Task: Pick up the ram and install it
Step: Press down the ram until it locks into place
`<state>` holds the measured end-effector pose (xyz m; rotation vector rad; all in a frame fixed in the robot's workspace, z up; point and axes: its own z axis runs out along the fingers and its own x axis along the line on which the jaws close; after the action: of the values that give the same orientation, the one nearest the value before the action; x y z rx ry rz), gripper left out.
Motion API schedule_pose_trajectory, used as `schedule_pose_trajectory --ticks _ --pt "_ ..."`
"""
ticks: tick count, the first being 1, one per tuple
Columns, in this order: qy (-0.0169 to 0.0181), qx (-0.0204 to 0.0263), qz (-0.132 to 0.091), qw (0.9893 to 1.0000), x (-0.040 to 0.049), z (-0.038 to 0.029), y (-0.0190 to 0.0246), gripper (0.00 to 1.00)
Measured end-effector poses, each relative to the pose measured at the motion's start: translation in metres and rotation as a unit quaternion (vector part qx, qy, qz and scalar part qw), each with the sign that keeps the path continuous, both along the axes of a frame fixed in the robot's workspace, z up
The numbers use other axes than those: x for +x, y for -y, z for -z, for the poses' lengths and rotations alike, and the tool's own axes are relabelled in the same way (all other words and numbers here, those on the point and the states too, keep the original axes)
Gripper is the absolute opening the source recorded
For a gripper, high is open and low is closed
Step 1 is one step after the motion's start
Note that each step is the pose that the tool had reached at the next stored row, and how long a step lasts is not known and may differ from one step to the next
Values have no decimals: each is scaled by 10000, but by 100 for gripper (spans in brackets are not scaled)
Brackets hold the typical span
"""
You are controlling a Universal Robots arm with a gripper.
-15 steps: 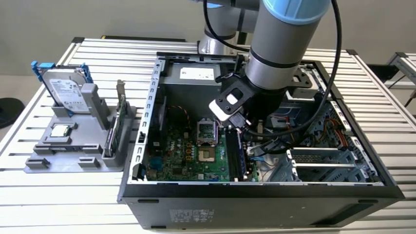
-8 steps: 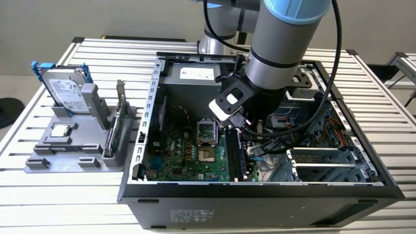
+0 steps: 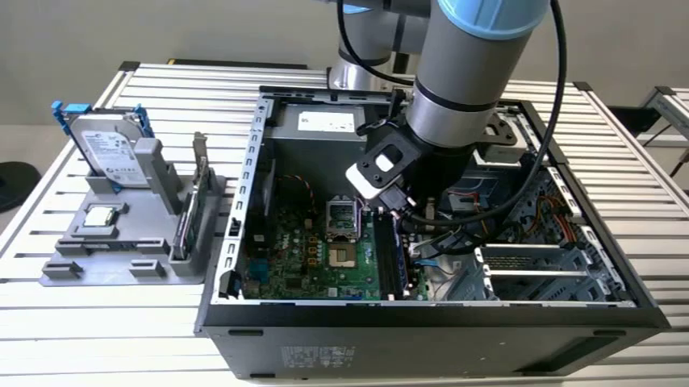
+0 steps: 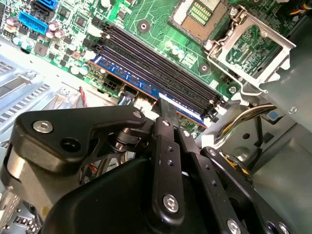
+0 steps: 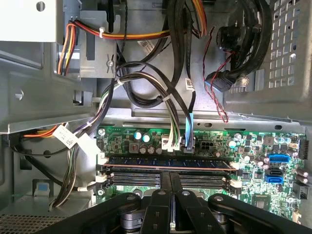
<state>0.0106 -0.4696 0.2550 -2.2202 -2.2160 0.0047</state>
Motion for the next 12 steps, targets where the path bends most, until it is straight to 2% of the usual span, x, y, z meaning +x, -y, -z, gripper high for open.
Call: schedule_pose_trajectory --ticks 4,8,12 --pt "-1 -1 0 10000 0 -63 0 0" --pt "0 0 0 10000 0 -169 0 0" --pt "0 0 0 10000 0 -215 0 0"
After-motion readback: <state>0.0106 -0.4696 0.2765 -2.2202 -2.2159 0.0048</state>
